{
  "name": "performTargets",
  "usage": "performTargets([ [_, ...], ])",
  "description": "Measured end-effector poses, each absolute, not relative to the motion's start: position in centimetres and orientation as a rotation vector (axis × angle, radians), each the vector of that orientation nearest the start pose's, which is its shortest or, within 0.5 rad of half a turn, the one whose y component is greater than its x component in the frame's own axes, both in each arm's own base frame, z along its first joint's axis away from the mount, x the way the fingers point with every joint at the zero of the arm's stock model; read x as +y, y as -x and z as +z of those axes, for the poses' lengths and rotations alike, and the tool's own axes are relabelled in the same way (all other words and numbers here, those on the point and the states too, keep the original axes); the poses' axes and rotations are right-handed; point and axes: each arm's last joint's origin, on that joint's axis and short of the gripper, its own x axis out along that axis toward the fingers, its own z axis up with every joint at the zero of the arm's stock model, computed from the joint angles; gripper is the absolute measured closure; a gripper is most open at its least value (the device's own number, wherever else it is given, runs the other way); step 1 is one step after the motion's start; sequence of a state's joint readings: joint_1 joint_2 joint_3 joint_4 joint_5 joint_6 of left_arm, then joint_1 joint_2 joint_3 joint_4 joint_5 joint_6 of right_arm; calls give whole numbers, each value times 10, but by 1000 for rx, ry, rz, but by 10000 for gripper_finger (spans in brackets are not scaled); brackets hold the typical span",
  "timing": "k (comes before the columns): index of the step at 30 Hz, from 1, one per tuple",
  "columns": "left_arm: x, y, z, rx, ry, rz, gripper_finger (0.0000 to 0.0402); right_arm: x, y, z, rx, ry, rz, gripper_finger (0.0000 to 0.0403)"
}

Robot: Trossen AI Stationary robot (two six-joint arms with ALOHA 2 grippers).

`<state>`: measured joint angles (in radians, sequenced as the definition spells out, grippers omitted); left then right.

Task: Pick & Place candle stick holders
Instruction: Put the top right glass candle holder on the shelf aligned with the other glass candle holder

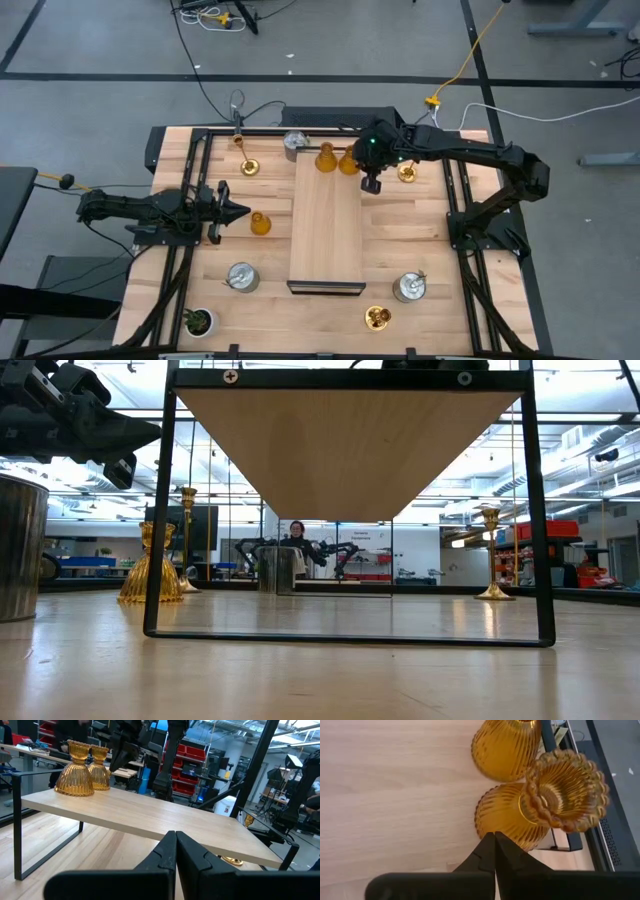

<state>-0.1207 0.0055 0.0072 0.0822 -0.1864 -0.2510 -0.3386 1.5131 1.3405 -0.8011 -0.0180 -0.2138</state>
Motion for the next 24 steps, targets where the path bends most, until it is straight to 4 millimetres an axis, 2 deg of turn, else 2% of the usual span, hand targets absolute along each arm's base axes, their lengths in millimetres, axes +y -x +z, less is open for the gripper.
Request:
performTargets([
  [8, -6, -97, 174, -91, 263, 54, 392, -103, -295, 292, 967, -13, -214, 403],
  [24, -6, -97, 173, -91, 264, 55, 392, -105, -298, 294, 934, 7, -249, 403],
])
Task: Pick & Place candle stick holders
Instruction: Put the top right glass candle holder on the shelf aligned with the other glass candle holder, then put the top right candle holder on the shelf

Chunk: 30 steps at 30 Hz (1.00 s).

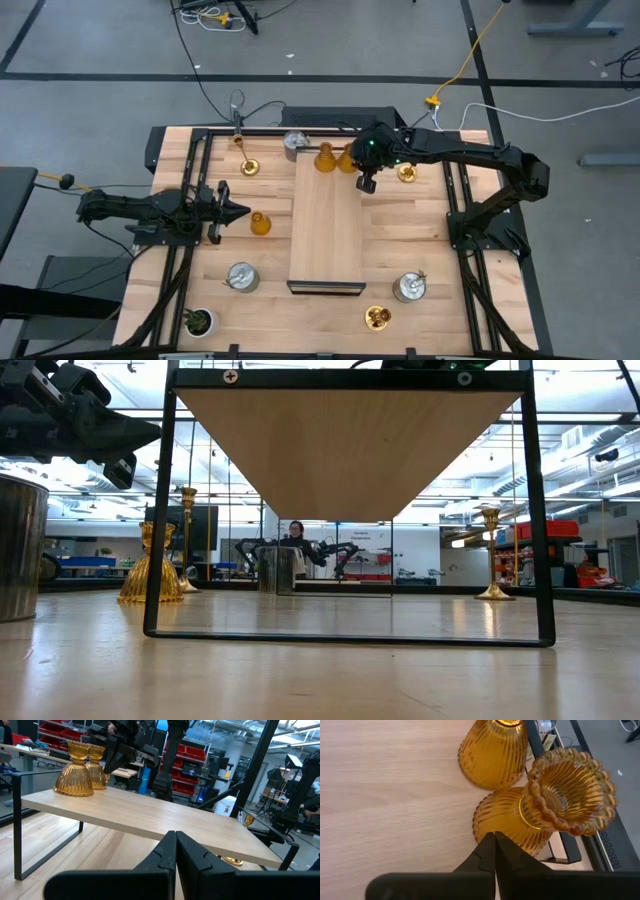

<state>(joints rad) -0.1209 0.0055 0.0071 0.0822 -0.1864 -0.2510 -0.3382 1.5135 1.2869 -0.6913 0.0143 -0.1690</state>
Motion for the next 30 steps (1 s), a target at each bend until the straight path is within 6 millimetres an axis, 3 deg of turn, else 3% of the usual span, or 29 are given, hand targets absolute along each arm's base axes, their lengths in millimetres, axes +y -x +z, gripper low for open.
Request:
performTargets([
  [6, -6, -97, 174, -91, 263, 55, 392, -103, -293, 296, 954, 0, -240, 403],
  [17, -6, -97, 173, -90, 264, 55, 392, -97, -268, 324, 883, 7, -261, 402],
  [30, -6, -97, 173, -90, 264, 55, 392, -98, -262, 327, 898, 31, -321, 381],
])
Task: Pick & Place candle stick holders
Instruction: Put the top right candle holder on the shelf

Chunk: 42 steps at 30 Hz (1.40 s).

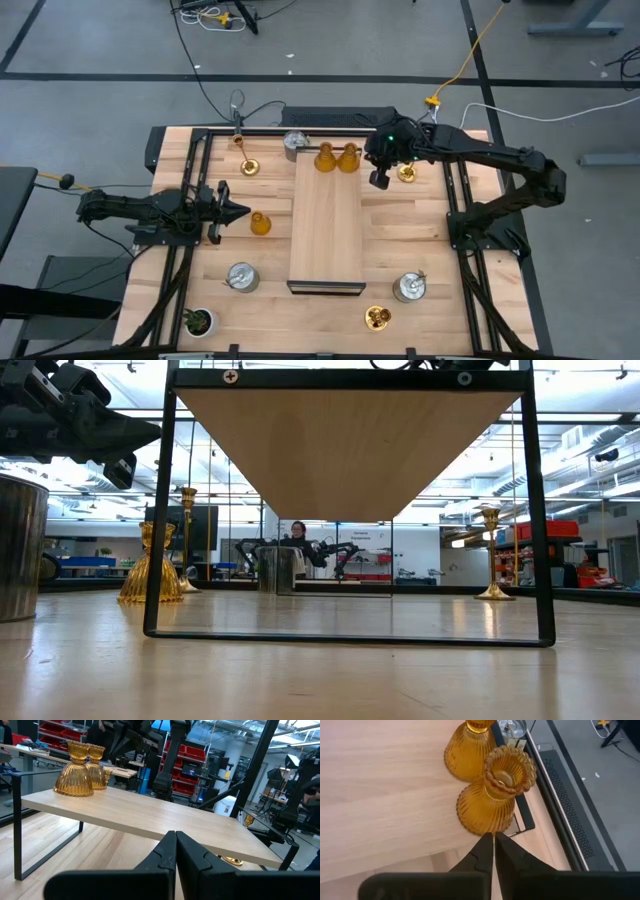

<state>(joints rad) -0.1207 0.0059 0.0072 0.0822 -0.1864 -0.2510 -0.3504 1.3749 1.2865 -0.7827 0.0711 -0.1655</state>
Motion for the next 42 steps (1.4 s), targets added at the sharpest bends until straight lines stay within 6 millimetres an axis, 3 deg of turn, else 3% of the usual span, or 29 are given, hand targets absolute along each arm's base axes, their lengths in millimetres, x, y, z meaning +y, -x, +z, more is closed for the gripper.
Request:
performTargets([
  [17, -6, -97, 173, -90, 263, 55, 392, -97, -241, 341, 867, 29, -347, 380],
  [25, -6, -97, 173, -90, 263, 55, 392, -93, -220, 329, 833, 24, -371, 380],
  [32, -6, -97, 173, -90, 263, 55, 392, -95, -205, 331, 834, -69, -434, 380],
  [42, -6, -97, 173, -90, 263, 55, 392, -97, -198, 330, 863, -106, -458, 380],
])
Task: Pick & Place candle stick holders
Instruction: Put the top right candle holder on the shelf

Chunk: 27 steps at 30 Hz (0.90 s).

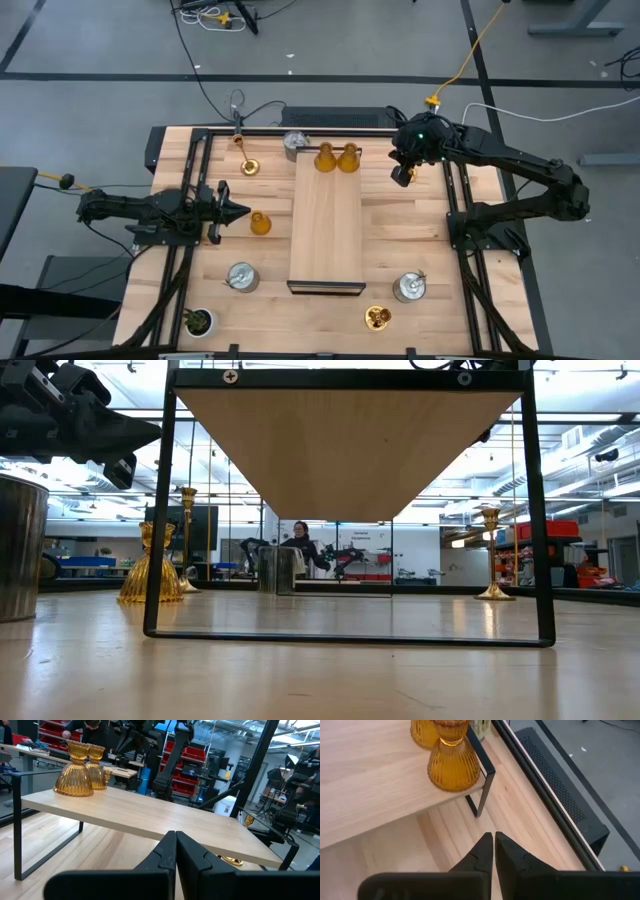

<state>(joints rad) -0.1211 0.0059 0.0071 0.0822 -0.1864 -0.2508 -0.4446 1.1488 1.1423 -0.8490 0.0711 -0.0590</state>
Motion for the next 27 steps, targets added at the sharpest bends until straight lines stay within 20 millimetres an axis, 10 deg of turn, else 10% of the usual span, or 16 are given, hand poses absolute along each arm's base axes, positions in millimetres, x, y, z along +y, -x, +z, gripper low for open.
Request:
performTargets([
  [27, -6, -97, 173, -90, 263, 55, 392, -126, -173, 325, 911, -295, -753, 377],
])
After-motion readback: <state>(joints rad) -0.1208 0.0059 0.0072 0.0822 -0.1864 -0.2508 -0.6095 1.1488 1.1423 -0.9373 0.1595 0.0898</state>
